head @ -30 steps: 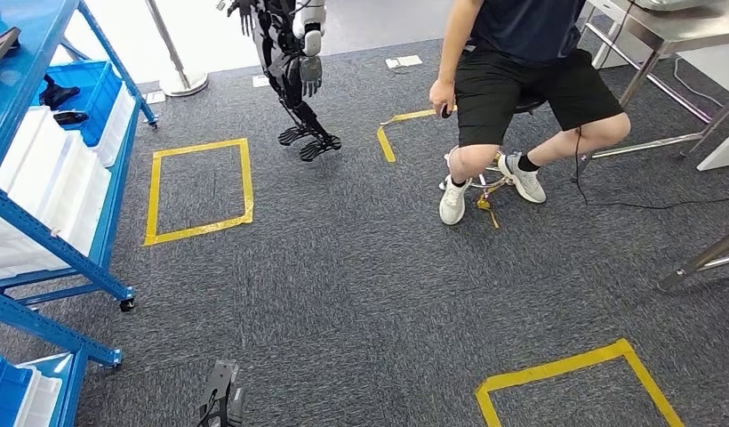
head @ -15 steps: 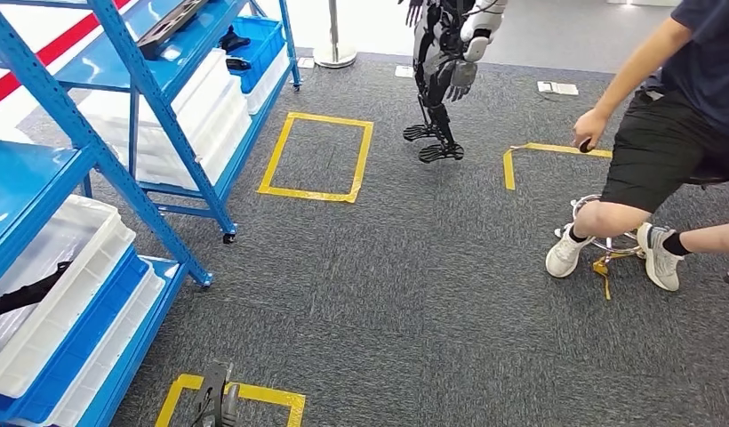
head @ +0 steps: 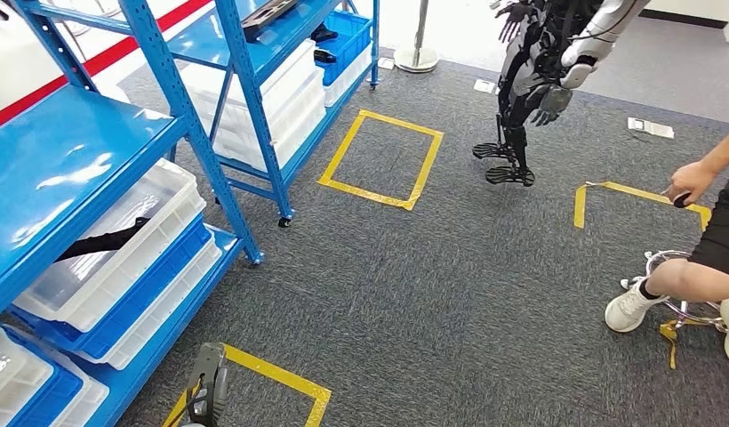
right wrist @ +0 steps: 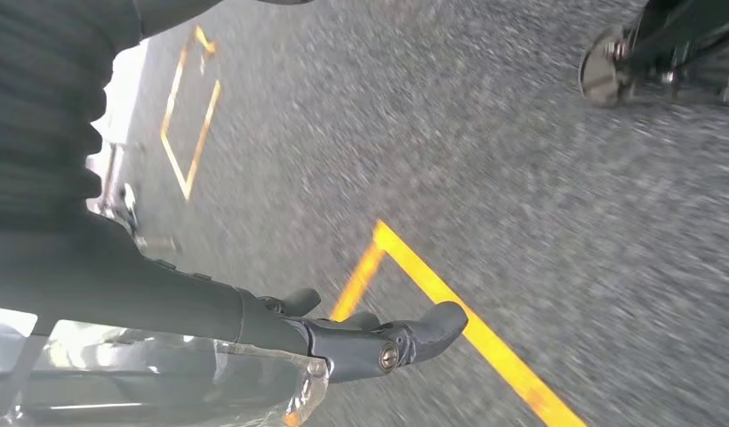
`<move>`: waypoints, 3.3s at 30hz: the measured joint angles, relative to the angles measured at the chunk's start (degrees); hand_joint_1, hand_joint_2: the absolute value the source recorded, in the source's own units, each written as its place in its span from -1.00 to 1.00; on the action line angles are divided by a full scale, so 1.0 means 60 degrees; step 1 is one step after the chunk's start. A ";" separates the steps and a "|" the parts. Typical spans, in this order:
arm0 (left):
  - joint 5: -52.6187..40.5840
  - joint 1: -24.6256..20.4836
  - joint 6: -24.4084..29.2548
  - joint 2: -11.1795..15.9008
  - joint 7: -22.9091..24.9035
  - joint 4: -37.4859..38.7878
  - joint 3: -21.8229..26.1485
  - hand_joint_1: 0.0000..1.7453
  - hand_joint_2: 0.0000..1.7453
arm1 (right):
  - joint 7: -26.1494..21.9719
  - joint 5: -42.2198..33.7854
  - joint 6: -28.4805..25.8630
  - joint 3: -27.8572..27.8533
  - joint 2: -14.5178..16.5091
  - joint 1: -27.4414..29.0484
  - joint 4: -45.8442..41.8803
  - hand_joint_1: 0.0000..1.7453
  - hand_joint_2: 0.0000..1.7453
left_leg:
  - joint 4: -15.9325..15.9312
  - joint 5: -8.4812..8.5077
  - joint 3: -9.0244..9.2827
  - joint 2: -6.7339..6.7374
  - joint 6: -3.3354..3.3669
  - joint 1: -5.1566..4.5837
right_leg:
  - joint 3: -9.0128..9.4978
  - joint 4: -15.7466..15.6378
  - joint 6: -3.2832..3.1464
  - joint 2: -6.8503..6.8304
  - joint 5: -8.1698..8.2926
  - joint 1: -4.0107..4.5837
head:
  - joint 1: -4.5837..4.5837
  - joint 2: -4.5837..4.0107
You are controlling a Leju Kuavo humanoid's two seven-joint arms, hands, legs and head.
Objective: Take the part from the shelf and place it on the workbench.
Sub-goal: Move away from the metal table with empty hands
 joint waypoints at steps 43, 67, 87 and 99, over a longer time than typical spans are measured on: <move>-0.1300 0.2104 -0.1946 0.1147 -0.1247 0.3305 0.0531 -1.00 -1.00 | -0.0526 -0.0418 -0.0002 -0.0675 0.0046 0.0034 0.0049 -1.00 1.00 | 0.2142 -0.1127 -0.0910 0.1185 -0.0470 0.0118 | 0.0130 -0.0381 -0.0671 -0.1185 0.0140 0.0116 | -0.0248 0.0000; -0.1525 0.1934 -0.1144 0.0149 -0.1669 0.3330 0.0247 -1.00 -1.00 | -0.0424 -0.0271 0.0142 -0.0747 -0.0048 -0.0071 0.0056 -1.00 1.00 | 0.0256 -0.0466 0.0118 0.0190 -0.0453 0.0155 | 0.0266 -0.0374 -0.0321 -0.0364 0.0157 -0.0082 | -0.0158 0.0000; -0.1694 0.0252 -0.1041 -0.0384 0.0748 0.0455 0.0440 -1.00 -1.00 | -0.0074 0.0624 -0.0036 -0.0557 0.0118 -0.0234 -0.0021 -1.00 1.00 | -0.0121 -0.0052 0.0185 0.0752 0.0058 0.0072 | -0.0919 0.2328 -0.0246 -0.0533 -0.1058 0.0111 | -0.0229 0.0000; -0.1837 0.0256 -0.1099 -0.0447 0.0685 0.0190 0.0574 -1.00 -1.00 | -0.0115 0.0621 -0.0051 -0.0561 0.0139 -0.0209 -0.0005 -1.00 0.00 | 0.0960 -0.0620 -0.0462 0.0644 -0.0460 0.0128 | 0.0047 -0.0266 -0.0294 -0.0454 0.0201 -0.0133 | -0.0272 0.0000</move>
